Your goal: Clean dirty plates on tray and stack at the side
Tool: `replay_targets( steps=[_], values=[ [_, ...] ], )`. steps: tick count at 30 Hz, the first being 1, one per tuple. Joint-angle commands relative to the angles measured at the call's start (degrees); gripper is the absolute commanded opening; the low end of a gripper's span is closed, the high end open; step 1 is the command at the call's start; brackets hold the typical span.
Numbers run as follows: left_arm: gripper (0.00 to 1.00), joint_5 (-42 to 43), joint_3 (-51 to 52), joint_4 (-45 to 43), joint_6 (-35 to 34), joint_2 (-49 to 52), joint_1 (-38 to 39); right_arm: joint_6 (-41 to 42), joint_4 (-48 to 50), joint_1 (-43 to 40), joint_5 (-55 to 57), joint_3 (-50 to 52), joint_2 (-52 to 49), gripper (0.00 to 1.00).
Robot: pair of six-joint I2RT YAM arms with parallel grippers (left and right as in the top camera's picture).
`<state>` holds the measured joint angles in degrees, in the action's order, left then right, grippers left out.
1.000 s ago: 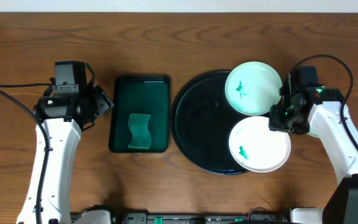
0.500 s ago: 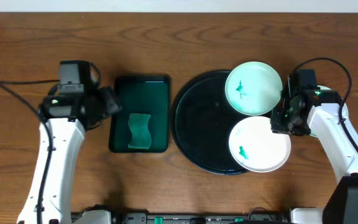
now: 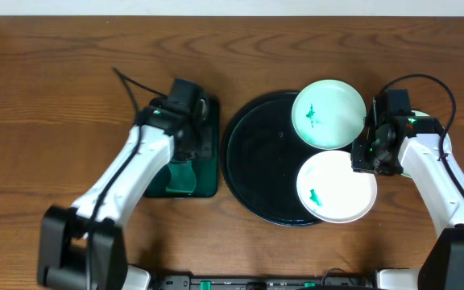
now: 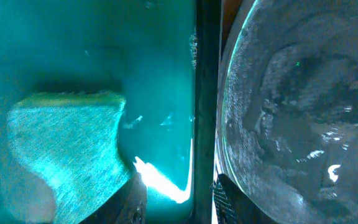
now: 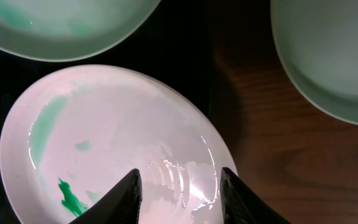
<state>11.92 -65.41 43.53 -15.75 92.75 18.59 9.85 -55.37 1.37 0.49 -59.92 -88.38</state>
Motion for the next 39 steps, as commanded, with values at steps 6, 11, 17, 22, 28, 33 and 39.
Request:
replay_targets(
  steps=[6,11,17,22,28,33,39],
  values=[
    [0.37,4.4,-0.1,-3.0,3.1,5.3,1.4,0.0,0.1,0.7,0.6,0.2,0.3,0.39],
    [0.36,5.6,-0.1,-3.6,3.7,5.7,1.6,0.0,0.1,0.7,0.6,0.2,0.3,0.39],
    [0.34,5.6,1.0,-5.6,3.7,6.0,1.6,0.0,0.1,0.7,0.6,0.2,0.3,0.38],
    [0.34,5.6,1.4,-6.4,3.7,6.0,1.6,0.0,0.1,0.7,0.6,0.2,0.3,0.38],
    [0.32,5.4,1.4,-7.2,3.7,6.3,2.4,0.0,0.1,0.7,0.6,0.2,0.3,0.39],
    [0.3,4.9,1.4,-8.6,3.5,7.1,3.6,0.0,0.1,0.7,0.6,0.2,0.3,0.39],
    [0.29,0.7,1.4,-8.6,1.9,7.3,3.7,0.0,0.2,0.7,0.5,0.2,0.3,0.38]
  ],
)
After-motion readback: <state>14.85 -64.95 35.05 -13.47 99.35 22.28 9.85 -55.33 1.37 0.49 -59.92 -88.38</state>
